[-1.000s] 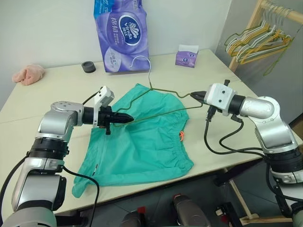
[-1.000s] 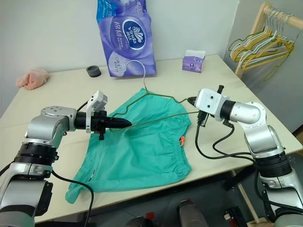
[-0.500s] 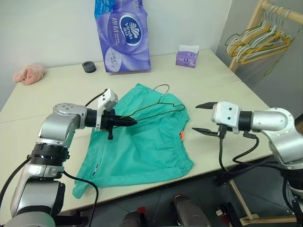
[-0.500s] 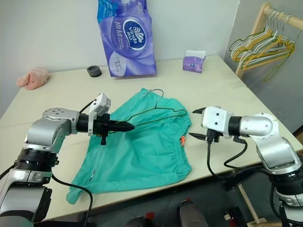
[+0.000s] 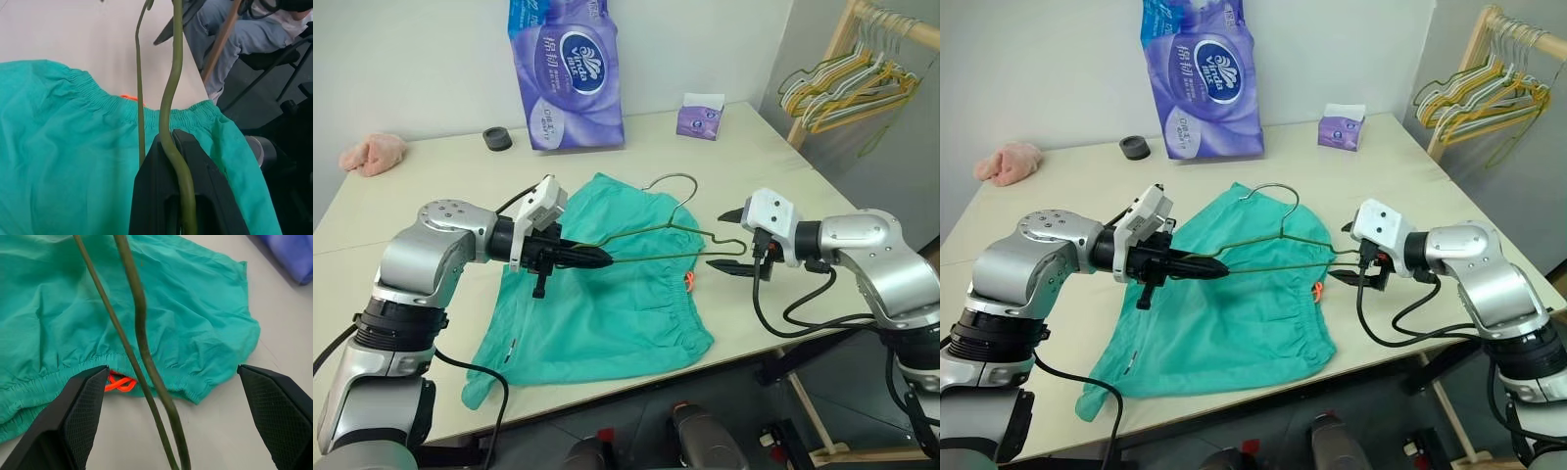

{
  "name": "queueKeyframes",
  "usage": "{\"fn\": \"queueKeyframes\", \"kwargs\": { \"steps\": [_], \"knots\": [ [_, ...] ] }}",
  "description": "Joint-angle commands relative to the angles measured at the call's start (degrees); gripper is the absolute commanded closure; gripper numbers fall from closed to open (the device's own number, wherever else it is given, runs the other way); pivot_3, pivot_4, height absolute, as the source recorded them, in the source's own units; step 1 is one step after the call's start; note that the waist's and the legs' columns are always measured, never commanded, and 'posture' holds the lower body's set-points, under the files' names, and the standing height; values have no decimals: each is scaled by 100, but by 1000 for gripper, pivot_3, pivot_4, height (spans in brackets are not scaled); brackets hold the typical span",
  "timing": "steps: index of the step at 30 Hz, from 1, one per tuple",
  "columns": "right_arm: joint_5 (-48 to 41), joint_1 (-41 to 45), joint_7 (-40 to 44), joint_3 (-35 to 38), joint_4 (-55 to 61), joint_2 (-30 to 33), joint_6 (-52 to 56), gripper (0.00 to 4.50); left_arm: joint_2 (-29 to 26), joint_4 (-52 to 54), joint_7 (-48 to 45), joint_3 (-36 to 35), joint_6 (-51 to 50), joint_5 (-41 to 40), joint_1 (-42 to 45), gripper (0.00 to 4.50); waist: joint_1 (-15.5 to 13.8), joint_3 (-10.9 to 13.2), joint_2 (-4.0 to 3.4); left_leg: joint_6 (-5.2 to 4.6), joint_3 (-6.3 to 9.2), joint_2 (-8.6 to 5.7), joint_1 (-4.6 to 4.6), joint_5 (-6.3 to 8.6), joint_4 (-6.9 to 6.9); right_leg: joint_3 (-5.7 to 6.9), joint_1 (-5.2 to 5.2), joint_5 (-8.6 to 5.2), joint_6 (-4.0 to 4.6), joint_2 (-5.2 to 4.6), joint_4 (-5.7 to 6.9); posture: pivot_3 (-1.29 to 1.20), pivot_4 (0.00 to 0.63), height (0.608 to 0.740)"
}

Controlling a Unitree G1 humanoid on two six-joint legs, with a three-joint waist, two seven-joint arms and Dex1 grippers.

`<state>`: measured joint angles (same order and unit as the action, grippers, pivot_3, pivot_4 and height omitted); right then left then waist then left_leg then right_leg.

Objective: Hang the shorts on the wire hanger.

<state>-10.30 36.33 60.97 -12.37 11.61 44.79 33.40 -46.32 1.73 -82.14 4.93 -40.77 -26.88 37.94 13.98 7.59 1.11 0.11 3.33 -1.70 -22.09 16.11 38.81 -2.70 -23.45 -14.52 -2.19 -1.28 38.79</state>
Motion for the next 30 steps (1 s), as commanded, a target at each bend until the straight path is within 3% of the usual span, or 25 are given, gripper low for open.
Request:
{"fn": "queueKeyframes", "kwargs": {
  "steps": [1, 4, 14, 18, 21, 25, 29, 30],
  "knots": [
    [-53, 252, 342, -195, -173, 22, 117, 197, -102, 210, -33, -46, 8, -134, 43, 4500, -5, 0, 0, 0, 0, 0, 0, 0, 0, 0, 0, 0, 0, 0, -1, -262, 105, 740],
    [-41, 394, 499, -340, -357, -23, 212, 924, -139, 257, -62, -27, 35, -133, 23, 4500, -7, 0, 0, 0, -1, 0, 0, 0, 1, -1, 0, 0, 0, 0, 0, -256, 106, 740],
    [-60, 567, 681, -555, -253, 18, 886, 4455, -138, 264, -119, 29, 211, -81, -33, 4500, -10, 1, -1, 0, 0, 0, 0, 0, 1, -2, -1, 0, 0, -1, 1, -262, 107, 740],
    [-139, 461, 690, -532, -60, 28, 1091, 4483, -130, 178, -121, 77, 268, -27, -34, 4500, -12, 2, -3, 0, 0, 0, 0, 0, 1, -1, -1, 0, 0, -1, 0, -266, 107, 740],
    [-212, 361, 648, -457, 66, 26, 1289, 4500, 53, -45, 110, 30, 252, 12, 57, 3946, -28, 2, -3, 1, 1, 0, 0, 0, 1, -1, 0, 0, 0, -1, 0, -268, 108, 740],
    [-287, 251, 580, -352, 174, 78, 1496, 4500, 78, -228, 172, 56, 803, 287, -15, 2740, -40, 2, -3, 1, 0, 0, -1, 0, 3, -1, -1, 0, 0, -1, 0, -272, 108, 740],
    [-439, 107, 452, -209, 269, 165, 1753, 4500, 389, -886, 904, -160, 1710, 746, 166, 1499, -93, 1, -3, 2, 1, 0, 0, 1, 2, -1, -2, 1, 1, -2, 0, -274, 109, 740],
    [-476, 63, 413, -162, 293, 172, 1815, 4500, 449, -1029, 1050, -219, 1830, 795, 226, 1499, -112, 2, -3, 2, 1, 0, 0, 1, 4, -2, -1, 1, 1, -3, 0, -275, 109, 740]
  ]
}}
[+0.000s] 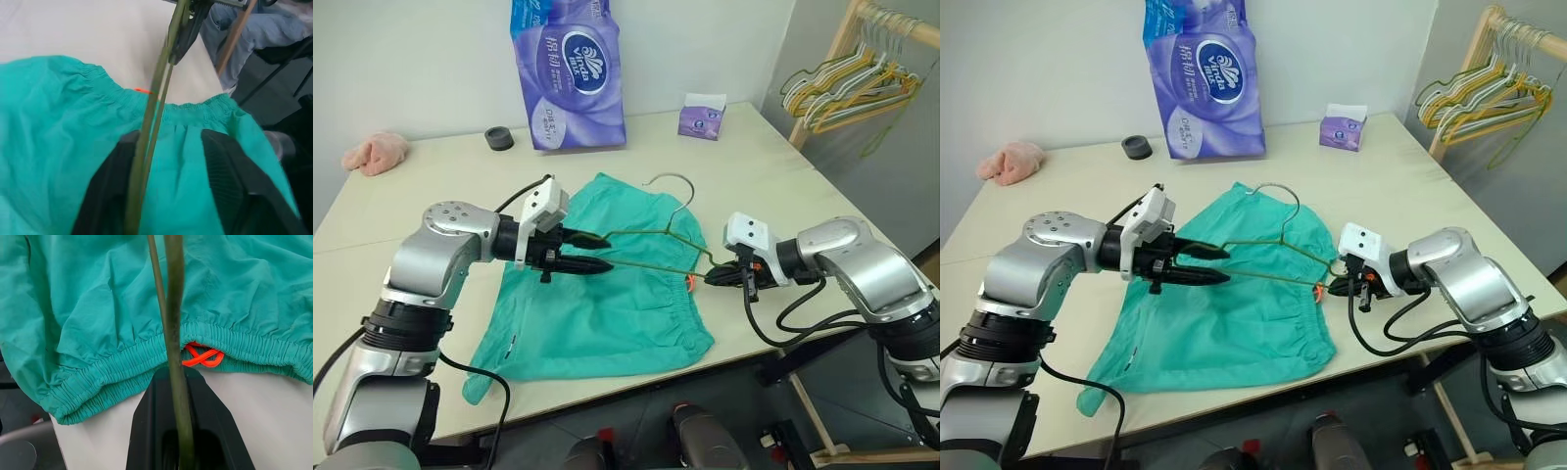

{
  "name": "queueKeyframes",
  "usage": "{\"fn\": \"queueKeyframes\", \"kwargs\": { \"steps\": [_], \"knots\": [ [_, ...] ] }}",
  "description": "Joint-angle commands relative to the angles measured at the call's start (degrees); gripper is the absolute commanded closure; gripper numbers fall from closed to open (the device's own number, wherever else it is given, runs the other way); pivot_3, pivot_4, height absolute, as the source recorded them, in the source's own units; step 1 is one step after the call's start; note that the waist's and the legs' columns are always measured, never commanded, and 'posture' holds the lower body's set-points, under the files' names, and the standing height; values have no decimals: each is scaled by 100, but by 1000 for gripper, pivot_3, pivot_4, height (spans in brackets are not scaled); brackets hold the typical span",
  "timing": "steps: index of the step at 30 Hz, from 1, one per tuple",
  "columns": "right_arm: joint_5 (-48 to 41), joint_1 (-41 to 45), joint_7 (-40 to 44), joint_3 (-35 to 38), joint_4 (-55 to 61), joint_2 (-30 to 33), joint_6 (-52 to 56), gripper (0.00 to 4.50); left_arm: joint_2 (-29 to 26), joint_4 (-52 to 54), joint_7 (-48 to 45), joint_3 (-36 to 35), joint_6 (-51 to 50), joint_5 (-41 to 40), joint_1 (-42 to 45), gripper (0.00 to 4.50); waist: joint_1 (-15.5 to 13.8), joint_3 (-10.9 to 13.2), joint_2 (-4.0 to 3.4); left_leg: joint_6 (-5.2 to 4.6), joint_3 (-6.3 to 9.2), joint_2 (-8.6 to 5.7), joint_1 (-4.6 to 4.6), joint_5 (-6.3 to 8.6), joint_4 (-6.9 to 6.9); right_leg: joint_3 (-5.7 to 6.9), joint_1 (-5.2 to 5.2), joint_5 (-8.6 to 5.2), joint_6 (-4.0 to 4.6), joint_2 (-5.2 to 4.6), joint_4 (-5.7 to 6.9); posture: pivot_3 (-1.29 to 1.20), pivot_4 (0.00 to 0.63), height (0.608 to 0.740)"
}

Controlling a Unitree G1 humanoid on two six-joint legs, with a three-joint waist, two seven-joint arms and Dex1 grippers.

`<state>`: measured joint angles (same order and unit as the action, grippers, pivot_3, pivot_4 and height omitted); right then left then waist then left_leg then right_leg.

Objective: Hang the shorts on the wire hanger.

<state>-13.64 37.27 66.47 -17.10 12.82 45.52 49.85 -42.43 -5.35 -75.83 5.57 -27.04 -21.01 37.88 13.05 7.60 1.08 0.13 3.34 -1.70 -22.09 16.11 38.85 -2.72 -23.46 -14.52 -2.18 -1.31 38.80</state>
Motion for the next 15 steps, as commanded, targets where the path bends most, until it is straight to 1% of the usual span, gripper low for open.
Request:
{"fn": "queueKeyframes", "kwargs": {
  "steps": [1, 5, 8, 12, 14, 15],
  "knots": [
    [-187, -82, -202, 372, 194, 101, 241, 4500, 111, -445, 542, -353, 532, 216, 292, 1499, -33, 0, 0, 0, 0, 0, -1, 0, 1, 0, 0, 0, 0, 0, -1, -275, 110, 740],
    [-414, -347, -421, 634, 313, 109, 576, 4500, 258, -1122, 1229, -649, 1000, 400, 595, 1499, -51, 0, 1, 0, -1, 0, -2, 0, 1, 1, -1, 0, 0, -2, -1, -280, 113, 740],
    [-618, -593, -608, 880, 449, 95, 849, 4500, 242, -1523, 1476, -799, 1195, 479, 737, 1499, -50, 0, 0, 0, -1, 0, -2, 0, 0, 1, -1, 0, 0, -2, 0, -280, 115, 740],
    [-910, -1067, -926, 1399, 696, 96, 1238, 4500, 127, -1851, 1521, -965, 1263, 478, 689, 1499, -50, 1, 1, 0, 0, 0, -3, 0, -1, 2, -2, 0, 0, -2, 1, -286, 118, 740],
    [-1105, -1400, -1134, 1818, 888, 68, 1540, 4500, 80, -1883, 1380, -1028, 987, 315, 574, 1499, -50, 1, 1, 0, 0, 0, -4, 0, -1, 2, -2, 0, 0, -2, 1, -289, 119, 740],
    [-1213, -1569, -1220, 2028, 990, 58, 1697, 4500, 45, -1839, 1220, -1029, 788, 201, 494, 1333, -52, 1, 1, 0, 0, 0, -4, 1, -1, 2, -1, 0, -1, -2, 1, -290, 120, 740]
  ]
}}
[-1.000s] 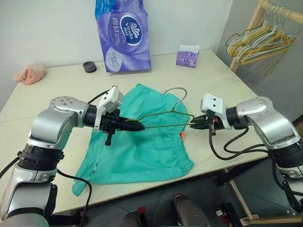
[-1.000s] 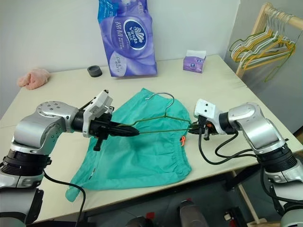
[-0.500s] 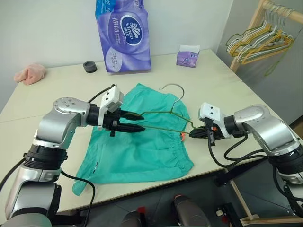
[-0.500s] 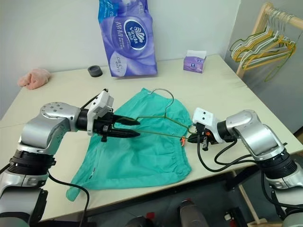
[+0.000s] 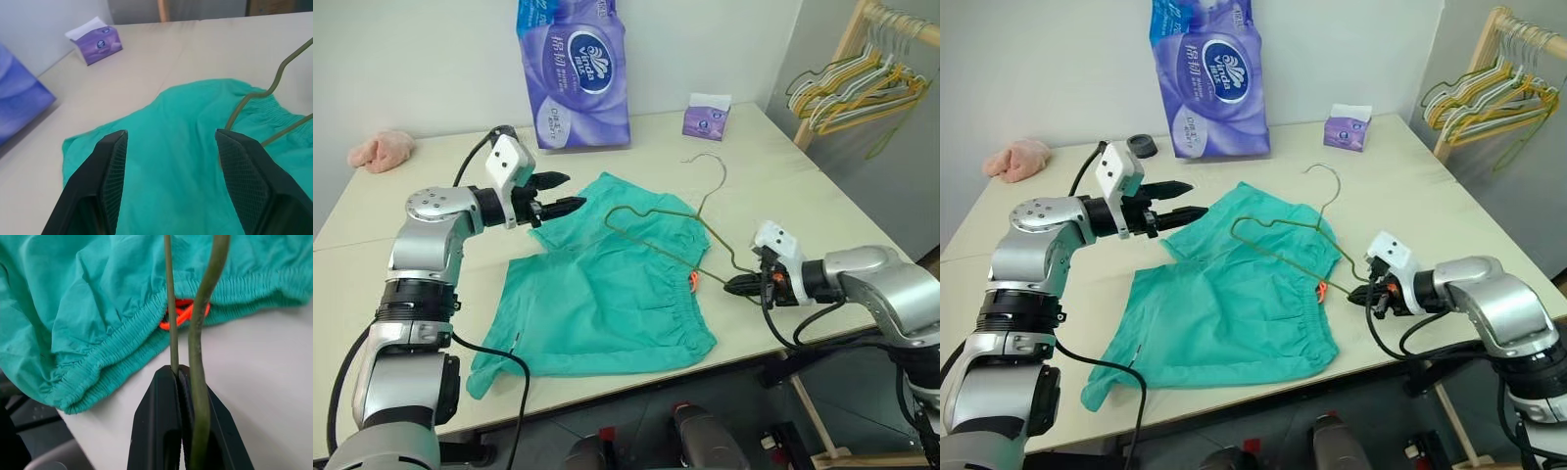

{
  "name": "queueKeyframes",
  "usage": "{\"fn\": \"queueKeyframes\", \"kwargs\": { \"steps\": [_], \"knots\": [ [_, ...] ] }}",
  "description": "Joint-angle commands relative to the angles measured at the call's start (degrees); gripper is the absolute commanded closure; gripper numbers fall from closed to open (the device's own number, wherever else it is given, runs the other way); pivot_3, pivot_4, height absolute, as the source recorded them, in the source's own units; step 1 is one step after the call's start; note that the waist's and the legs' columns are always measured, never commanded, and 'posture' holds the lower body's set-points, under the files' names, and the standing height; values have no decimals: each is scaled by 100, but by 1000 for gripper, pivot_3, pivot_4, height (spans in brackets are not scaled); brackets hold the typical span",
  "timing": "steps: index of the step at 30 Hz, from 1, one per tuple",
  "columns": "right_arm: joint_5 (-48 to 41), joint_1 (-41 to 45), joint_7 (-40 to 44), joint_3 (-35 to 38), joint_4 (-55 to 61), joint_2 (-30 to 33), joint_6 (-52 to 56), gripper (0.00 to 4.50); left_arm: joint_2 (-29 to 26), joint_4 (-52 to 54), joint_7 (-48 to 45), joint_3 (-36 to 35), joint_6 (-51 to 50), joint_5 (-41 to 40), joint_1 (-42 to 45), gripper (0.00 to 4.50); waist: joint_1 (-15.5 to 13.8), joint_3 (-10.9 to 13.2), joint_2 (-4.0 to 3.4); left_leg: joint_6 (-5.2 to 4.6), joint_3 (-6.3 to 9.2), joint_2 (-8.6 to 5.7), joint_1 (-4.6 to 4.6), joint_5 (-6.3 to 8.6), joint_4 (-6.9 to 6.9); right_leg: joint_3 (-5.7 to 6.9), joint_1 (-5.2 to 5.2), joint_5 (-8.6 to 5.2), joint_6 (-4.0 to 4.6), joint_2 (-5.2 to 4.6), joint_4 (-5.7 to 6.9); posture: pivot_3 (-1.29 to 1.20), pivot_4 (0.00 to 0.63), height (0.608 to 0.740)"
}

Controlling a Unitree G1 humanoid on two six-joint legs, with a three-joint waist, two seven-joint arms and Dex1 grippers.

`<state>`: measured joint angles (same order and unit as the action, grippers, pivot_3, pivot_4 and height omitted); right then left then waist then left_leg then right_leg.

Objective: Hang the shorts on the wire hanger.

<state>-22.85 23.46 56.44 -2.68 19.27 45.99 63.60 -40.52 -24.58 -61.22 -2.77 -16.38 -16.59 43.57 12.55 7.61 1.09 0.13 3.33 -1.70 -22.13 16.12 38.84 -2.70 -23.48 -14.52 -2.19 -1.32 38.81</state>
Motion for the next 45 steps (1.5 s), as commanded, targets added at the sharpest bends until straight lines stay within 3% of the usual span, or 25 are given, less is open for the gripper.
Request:
{"fn": "queueKeyframes", "kwargs": {
  "steps": [1, 6, 12, 21, 32, 45],
  "knots": [
    [-381, -298, -288, 716, 421, 7, 425, 4500, -169, 126, -355, -197, -412, -315, -130, 1181, 0, 0, 0, 0, 0, 0, 0, 0, 0, 0, 0, 0, 0, 0, 1, -292, 120, 740],
    [-819, -1358, -644, 1731, 960, -10, 1058, 4500, -237, 715, -822, 187, -141, -105, -793, 14, -14, 0, 0, 0, 4, 0, 0, 0, -5, 3, 1, -3, -4, 1, -2, -312, 127, 740],
    [-1305, -2518, -1072, 2905, 1640, -442, 2003, 4500, 17, 1124, -939, 466, 576, 65, -1160, 14, -64, 0, 1, 0, 1, 0, 2, 0, -1, -1, 8, -3, -4, 1, -4, -337, 136, 740],
    [-1866, -3557, -1184, 3579, 2096, -652, 2510, 4500, 172, 1381, -1049, 542, 867, 51, -1298, 14, -24, 4, -3, -1, -6, 2, 10, 1, -5, -1, 17, -19, -30, 10, -11, -348, 140, 740],
    [-2243, -3454, -1355, 3528, 1948, -835, 2582, 4500, 210, 1293, -917, 565, 908, 151, -1227, 14, 4, 5, -2, -2, -8, 4, 10, 2, -6, 3, 20, -21, -34, 17, -19, -333, 137, 740],
    [-2591, -2735, -1383, 3197, 1696, -328, 2411, 4500, 74, 1158, -707, 425, 1015, 275, -1223, 14, -8, 6, -2, -3, -9, 4, 10, 3, -7, 4, 21, -21, -34, 18, -22, -309, 125, 740]
  ]
}}
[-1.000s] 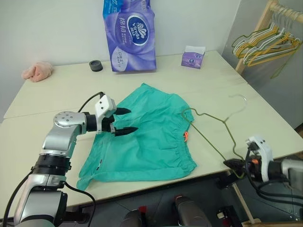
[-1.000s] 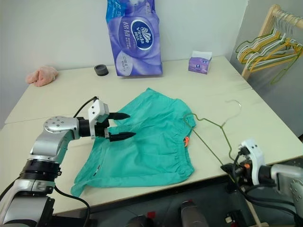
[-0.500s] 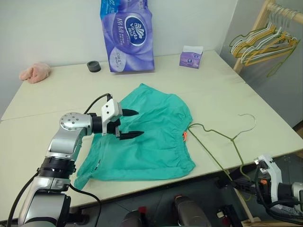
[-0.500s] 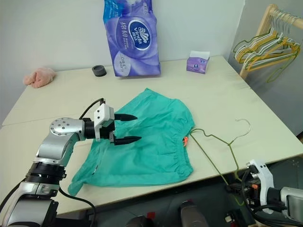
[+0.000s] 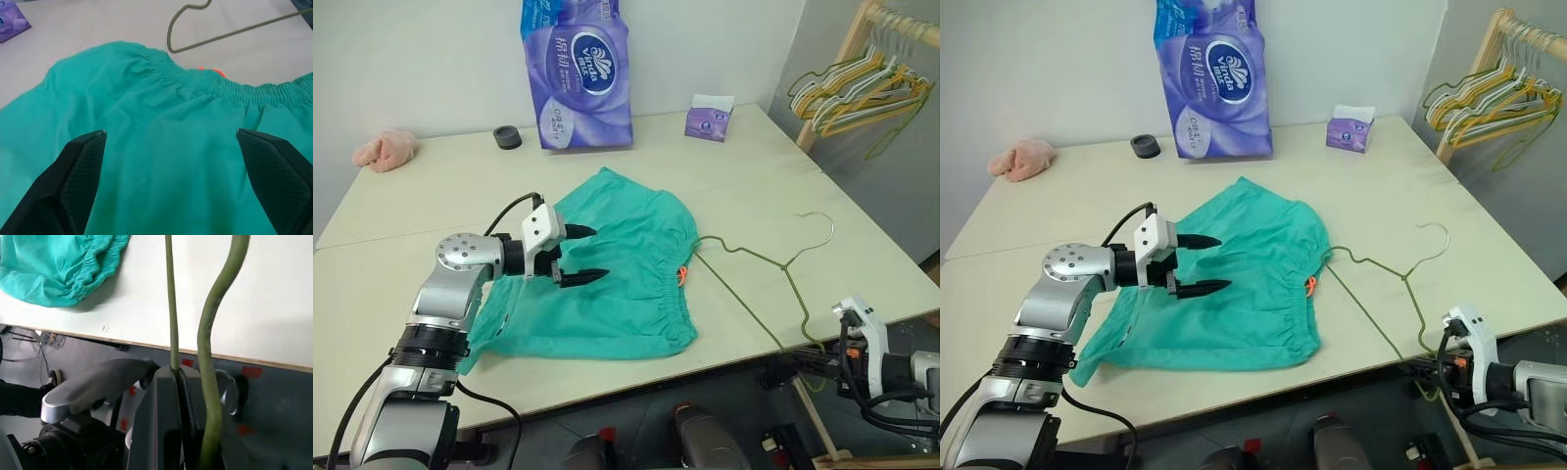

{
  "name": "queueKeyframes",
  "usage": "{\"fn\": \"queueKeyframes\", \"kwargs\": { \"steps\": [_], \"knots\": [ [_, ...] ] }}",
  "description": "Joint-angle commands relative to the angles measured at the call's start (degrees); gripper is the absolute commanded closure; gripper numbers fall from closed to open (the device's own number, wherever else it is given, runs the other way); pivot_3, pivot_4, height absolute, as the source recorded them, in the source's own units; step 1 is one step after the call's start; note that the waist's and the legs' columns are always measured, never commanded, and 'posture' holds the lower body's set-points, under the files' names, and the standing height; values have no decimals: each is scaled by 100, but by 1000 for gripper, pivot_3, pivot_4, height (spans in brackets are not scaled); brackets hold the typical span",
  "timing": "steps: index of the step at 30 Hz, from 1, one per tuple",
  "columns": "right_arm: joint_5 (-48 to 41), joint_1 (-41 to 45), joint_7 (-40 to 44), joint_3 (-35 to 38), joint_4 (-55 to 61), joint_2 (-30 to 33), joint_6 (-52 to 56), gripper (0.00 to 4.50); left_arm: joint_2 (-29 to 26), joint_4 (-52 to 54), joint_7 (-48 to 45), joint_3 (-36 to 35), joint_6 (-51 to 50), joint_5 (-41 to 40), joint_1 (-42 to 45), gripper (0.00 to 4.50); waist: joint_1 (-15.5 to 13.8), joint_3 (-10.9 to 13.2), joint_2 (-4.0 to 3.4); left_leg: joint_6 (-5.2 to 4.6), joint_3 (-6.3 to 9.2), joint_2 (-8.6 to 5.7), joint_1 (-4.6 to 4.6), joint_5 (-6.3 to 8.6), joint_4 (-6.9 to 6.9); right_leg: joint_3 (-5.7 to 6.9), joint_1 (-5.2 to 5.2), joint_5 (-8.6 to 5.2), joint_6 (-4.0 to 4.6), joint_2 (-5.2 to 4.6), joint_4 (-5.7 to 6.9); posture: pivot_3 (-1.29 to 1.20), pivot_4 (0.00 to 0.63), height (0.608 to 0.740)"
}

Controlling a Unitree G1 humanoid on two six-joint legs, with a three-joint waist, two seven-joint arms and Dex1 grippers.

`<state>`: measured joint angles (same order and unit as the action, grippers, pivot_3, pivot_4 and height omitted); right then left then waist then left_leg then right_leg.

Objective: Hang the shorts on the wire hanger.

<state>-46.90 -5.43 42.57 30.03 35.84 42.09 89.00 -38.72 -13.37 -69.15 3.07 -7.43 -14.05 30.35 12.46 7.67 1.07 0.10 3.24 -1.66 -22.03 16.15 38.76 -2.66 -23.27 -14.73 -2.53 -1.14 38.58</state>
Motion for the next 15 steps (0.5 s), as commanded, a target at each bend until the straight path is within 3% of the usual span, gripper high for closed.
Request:
{"fn": "queueKeyframes", "kwargs": {
  "steps": [1, 6, 15],
  "knots": [
    [-197, 214, -20, -137, 1, 55, -124, 4500, -115, 19, 89, -164, 128, 22, 103, 14, 2, 0, 0, 0, -1, 0, 0, 0, 0, -1, 0, 0, 0, 0, 0, -307, 123, 740],
    [-119, 184, -108, -471, -202, 144, -296, 4500, -168, -66, 88, -106, 296, 106, 52, 14, -17, 0, 0, 0, 3, 0, -2, 0, 0, -3, 0, 0, 0, -1, 0, -299, 119, 740],
    [-464, -306, -103, -21, -328, 93, -203, 4500, -129, 258, -94, 269, 555, 250, -668, 14, -102, 0, 1, -1, 0, 2, 1, 1, 0, -7, 0, 0, 0, -3, -1, -306, 122, 740]
  ]
}}
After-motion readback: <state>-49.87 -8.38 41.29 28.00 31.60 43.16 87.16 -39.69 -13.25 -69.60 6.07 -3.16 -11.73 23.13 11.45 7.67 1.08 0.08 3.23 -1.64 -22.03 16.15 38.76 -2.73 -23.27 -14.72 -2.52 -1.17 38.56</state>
